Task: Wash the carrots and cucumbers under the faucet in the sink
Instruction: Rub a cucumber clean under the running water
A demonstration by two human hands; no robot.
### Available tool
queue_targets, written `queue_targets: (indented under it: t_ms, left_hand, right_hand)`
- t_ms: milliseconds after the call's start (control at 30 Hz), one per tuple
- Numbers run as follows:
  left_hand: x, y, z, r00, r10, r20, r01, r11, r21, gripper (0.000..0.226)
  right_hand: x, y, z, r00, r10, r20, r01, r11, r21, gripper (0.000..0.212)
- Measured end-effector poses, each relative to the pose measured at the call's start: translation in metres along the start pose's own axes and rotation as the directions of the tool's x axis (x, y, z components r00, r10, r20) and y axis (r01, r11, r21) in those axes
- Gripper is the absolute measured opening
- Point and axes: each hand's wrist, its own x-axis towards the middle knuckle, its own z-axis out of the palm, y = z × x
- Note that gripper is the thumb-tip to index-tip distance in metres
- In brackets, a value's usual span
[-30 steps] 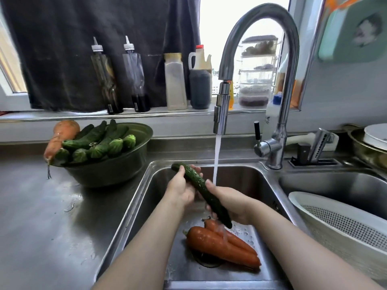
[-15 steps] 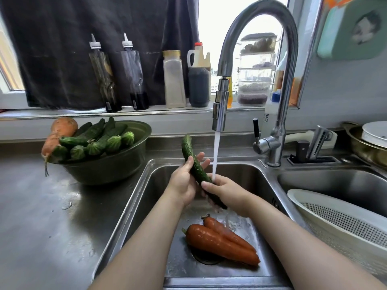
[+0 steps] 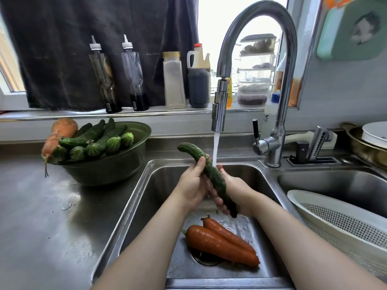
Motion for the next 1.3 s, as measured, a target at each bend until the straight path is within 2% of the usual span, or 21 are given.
queue_targets:
  t_ms: [67,167,300,400,467,533,567,700,800,933,1033,1100,1133,1233,1300]
  left_hand:
    - [-0.003,-0.009,0.004,0.998,0.010,-0.066,0.000,0.989,0.150,0.048]
    - [-0.007,-0.022,0.009,0.983,0.080,-0.167,-0.009,0.921,0.390,0.046]
    - [-0.009,-0.024,0.019,0.973,0.182,-0.141,-0.085,0.854,0.513,0.028]
    - [-0.010,-0.021,0.023,0.971,0.209,-0.119,-0.118,0.844,0.522,0.031]
    - [-0.010,-0.021,0.025,0.970,0.198,-0.144,-0.123,0.903,0.411,0.028]
    - [-0.010,-0.022,0.026,0.975,0.164,-0.149,-0.113,0.946,0.305,0.023]
    - [-0.010,-0.021,0.026,0.975,0.161,-0.152,-0.105,0.941,0.323,0.021]
    - [-0.014,-0.022,0.027,0.940,0.315,-0.131,-0.183,0.790,0.584,0.022]
    - [-0.011,-0.024,0.024,0.925,0.368,-0.090,-0.218,0.711,0.669,0.028]
    - [-0.009,-0.025,0.024,0.923,0.384,0.022,-0.298,0.678,0.672,0.007]
    - [-0.009,-0.028,0.029,0.898,0.440,0.024,-0.359,0.698,0.619,0.014]
    - [-0.007,-0.028,0.029,0.876,0.482,0.010,-0.385,0.687,0.616,0.008]
    - [-0.008,-0.028,0.029,0.870,0.492,0.005,-0.389,0.683,0.619,0.011]
    - [-0.010,-0.025,0.028,0.873,0.486,-0.025,-0.376,0.706,0.601,0.040]
    - [-0.011,-0.023,0.027,0.883,0.468,-0.037,-0.359,0.724,0.589,0.047]
  right_hand:
    - [0.005,0.006,-0.005,1.000,0.012,0.004,-0.013,0.998,0.054,0.082]
    - [0.010,0.011,-0.008,1.000,-0.012,-0.028,0.015,0.991,0.137,0.079]
    - [0.008,0.010,-0.008,0.999,0.020,-0.043,-0.013,0.987,0.160,0.080]
    - [0.004,0.009,-0.013,0.996,0.084,0.013,-0.085,0.986,0.144,0.085]
    - [0.000,0.010,-0.015,0.986,0.139,0.088,-0.149,0.981,0.121,0.086]
    - [0.000,0.012,-0.014,0.987,0.135,0.083,-0.145,0.981,0.126,0.084]
    - [0.002,0.012,-0.014,0.993,0.105,0.050,-0.111,0.982,0.155,0.082]
    - [0.008,0.009,-0.008,0.996,0.004,-0.090,0.011,0.986,0.169,0.069]
    - [0.004,0.011,-0.010,0.993,0.078,-0.091,-0.071,0.994,0.081,0.063]
    - [-0.003,0.010,-0.014,0.972,0.237,0.005,-0.237,0.971,-0.018,0.052]
    - [-0.005,0.009,-0.014,0.955,0.288,0.064,-0.283,0.956,-0.073,0.048]
    - [-0.005,0.008,-0.014,0.956,0.285,0.069,-0.279,0.956,-0.093,0.047]
    - [-0.005,0.008,-0.013,0.960,0.273,0.060,-0.266,0.958,-0.106,0.048]
    - [-0.009,0.007,-0.008,0.965,0.248,0.079,-0.239,0.965,-0.108,0.061]
    - [-0.012,0.007,-0.004,0.967,0.243,0.079,-0.235,0.967,-0.099,0.064]
